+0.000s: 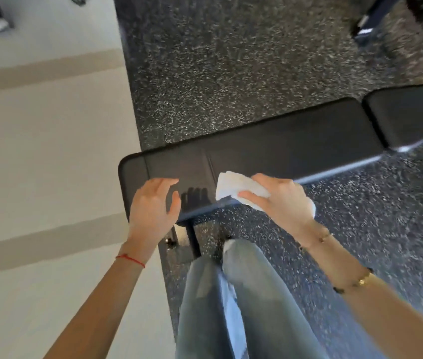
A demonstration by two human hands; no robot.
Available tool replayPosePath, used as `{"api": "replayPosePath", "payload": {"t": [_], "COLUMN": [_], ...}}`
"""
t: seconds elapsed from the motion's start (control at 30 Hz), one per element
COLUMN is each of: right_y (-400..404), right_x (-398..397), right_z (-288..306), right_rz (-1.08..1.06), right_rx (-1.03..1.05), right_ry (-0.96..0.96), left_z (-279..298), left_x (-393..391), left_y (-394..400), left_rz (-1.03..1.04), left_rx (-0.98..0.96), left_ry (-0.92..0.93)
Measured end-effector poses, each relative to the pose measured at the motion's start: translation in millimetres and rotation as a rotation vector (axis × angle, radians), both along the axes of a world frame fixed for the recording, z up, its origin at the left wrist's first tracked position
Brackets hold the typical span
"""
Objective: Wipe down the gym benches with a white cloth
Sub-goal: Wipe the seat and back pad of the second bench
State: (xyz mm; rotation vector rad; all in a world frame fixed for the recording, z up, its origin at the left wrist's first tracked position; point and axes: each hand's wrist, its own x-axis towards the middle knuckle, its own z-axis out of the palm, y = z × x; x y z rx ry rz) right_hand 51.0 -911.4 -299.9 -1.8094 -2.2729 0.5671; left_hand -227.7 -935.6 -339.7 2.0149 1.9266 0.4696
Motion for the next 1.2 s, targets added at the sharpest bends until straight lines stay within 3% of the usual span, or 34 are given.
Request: {"api": "replayPosePath", "payload": {"t": [0.1,0.2,0.33,0.43,0.5,0.67,0.8,1.0,1.2], "right_y": [28.9,43.6,36.5,29.0,25.9,12.0,2.7,5.8,9.5], "right_x": [-20.1,-44.1,-54.3,-44.6,-36.3,-24.9,-28.7,-62.1,-9.2], "right_z": [-71.6,-137.9,-201.1,-220.5,-226.6,-235.5,-243.4,-264.4,-291.6], "right_rz": [0.109,0.225,0.272,0.233,0.314,0.595,0.657,0.734,0.556], "right_rx": [0.079,0.322,0.366,0.255,0.204,0.111,0.326,0.638,0.830], "right_ry": [-0.052,-0.053,0.022,0.169,0.251,0.218,0.085,-0.310,-0.181], "left_z": [-85.9,-158.6,-210.9,-223.3,-224.2,-221.9,-219.4,-221.8,-226.9], "left_x": [-17.2,-27.5,-31.9,-33.3,-33.9,-30.0,-26.5,-21.9,-22.4], "left_y": [11.4,11.3,5.9,5.0,5.5,3.1,-6.5,-9.6,-7.5], "left_rz": [0.038,0.086,0.109,0.132,0.133,0.148,0.171,0.182,0.182], "left_rx": [-0.011,-0.075,0.058,0.151,0.185,0.213,0.282,0.295,0.334], "left_ry": [0.090,0.130,0.140,0.136,0.123,0.094,0.046,0.049,0.047]}}
